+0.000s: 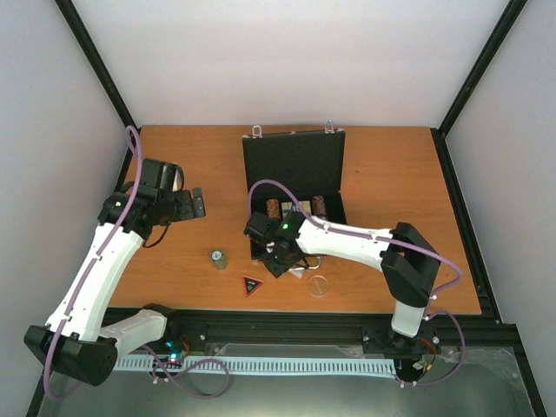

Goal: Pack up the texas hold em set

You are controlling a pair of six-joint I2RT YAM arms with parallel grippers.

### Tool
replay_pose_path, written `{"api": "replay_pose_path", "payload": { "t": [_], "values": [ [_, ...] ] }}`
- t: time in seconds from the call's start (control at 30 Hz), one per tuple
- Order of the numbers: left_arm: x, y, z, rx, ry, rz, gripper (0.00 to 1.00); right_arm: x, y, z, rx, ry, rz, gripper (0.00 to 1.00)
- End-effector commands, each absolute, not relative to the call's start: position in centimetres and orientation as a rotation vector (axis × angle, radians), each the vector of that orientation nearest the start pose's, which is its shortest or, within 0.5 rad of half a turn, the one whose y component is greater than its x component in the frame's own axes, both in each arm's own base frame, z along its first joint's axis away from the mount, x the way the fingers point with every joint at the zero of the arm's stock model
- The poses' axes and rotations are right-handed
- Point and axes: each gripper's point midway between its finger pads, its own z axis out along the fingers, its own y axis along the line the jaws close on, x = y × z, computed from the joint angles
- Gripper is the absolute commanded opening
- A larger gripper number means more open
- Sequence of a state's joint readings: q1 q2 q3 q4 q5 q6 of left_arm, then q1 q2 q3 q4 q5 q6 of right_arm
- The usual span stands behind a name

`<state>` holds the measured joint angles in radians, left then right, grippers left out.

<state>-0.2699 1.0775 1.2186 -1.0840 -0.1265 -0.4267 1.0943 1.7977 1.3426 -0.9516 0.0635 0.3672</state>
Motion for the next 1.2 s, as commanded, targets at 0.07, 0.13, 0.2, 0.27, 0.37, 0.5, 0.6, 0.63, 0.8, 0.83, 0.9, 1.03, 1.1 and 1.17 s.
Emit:
{"api": "replay_pose_path", "payload": {
  "t": [0.07,0.13,0.2,0.27,0.37,0.5,0.6,0.63,0.8,0.83,0.9,1.03,1.1,1.17],
  "values": [
    [26.9,-4.9,24.8,-0.274,2.463,-0.133,1.00,23.4,29.7,9.7,-0.942,2.745,0.051,0.41],
    [27.0,-4.9,24.7,-0.273,2.464,-0.133,1.00,25.4,29.3,9.8,-0.914,2.737,0.043,0.41],
    [27.1,-5.1,24.7,-0.270,2.466,-0.136,1.00,27.3,28.9,9.8,-0.889,2.734,0.026,0.41],
    [27.3,-5.1,24.7,-0.268,2.467,-0.133,1.00,29.1,28.9,9.9,-0.866,2.720,0.016,0.41],
    [27.5,-5.1,24.7,-0.263,2.469,-0.128,1.00,31.4,28.5,9.4,-0.834,2.716,0.004,0.41],
    [27.6,-5.1,24.4,-0.253,2.484,-0.117,1.00,33.6,28.2,8.1,-0.812,2.720,-0.010,0.41],
    [27.7,-5.1,24.2,-0.248,2.490,-0.107,1.00,34.9,28.1,7.4,-0.800,2.706,-0.038,0.41],
    [27.7,-5.1,24.2,-0.245,2.491,-0.105,1.00,35.4,28.1,7.2,-0.795,2.694,-0.054,0.41],
    [28.1,-5.2,24.0,-0.238,2.500,-0.102,1.00,37.3,28.1,6.8,-0.736,2.644,-0.106,0.41],
    [28.1,-5.2,23.9,-0.234,2.504,-0.099,1.00,37.5,28.0,6.8,-0.722,2.637,-0.111,0.41],
    [28.2,-5.2,23.8,-0.230,2.508,-0.096,1.00,37.9,28.0,6.7,-0.705,2.625,-0.116,0.41],
    [28.4,-5.3,23.6,-0.224,2.512,-0.091,1.00,38.5,28.0,6.4,-0.683,2.610,-0.129,0.41],
    [28.4,-5.3,23.5,-0.220,2.516,-0.090,1.00,38.8,27.9,6.1,-0.682,2.610,-0.140,0.41],
    [28.4,-5.3,23.4,-0.220,2.518,-0.086,1.00,39.2,27.8,5.8,-0.678,2.611,-0.152,0.41]
  ]
}}
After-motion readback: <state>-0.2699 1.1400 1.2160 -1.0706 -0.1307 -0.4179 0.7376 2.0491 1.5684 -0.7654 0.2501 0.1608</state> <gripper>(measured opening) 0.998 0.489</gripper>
